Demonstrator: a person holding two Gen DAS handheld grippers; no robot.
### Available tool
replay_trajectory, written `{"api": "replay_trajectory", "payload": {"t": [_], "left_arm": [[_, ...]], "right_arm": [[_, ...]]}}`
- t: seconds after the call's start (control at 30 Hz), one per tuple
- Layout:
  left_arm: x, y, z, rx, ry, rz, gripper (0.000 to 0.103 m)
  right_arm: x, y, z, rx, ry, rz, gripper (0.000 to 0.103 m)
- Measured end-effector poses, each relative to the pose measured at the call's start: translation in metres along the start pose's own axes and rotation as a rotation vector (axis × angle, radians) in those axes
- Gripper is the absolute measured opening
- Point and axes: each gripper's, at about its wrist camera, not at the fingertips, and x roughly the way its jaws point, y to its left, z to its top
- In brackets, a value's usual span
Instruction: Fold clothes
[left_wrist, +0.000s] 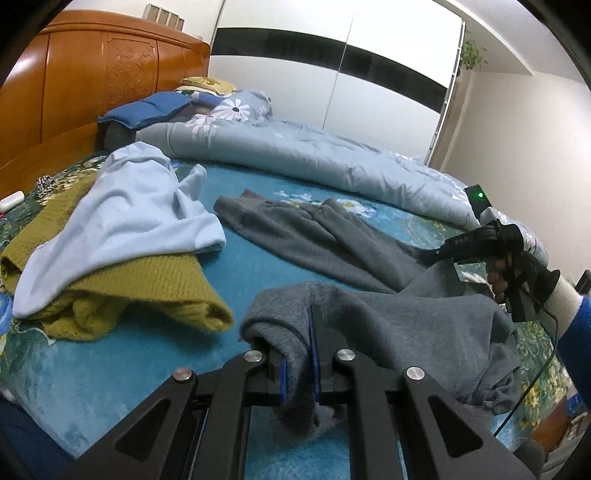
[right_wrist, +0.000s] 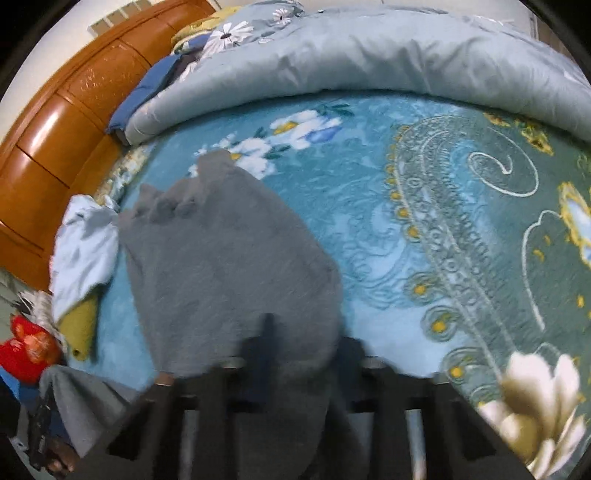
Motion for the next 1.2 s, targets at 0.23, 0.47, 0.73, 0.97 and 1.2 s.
{"api": "replay_trajectory", "payload": {"t": [0.23,0.47,0.73,0.97,1.2], "left_arm": [[-0.029,0.003,0.019,0.033,-0.059,0.022,0.010],[-0.068,-0.049,0.059,0.245,-0.165,-0.008,0.010],[-0.109,-0.137,0.084,0.426,-0.305,-0.169,0.010],[-0.087,-0.164,0.091,0.485,-0.273,-0.174,0.011],[0.009,-0.155,0.114,0.525,-0.124,-0.074,0.011]], "right_arm": [[-0.086,0.034,0.021,-0.001,-0.238,0.152,0.007],[-0.203,0.007,0.014,0.101,-0.510,0.185,0.007],[-0.366,-0.045,-0.054,0.161,-0.796,0.052,0.007],[-0.418,-0.077,-0.084,0.203,-0.840,-0.091,0.007],[-0.356,-0.110,-0.037,0.258,-0.746,-0.153,0.007]]}}
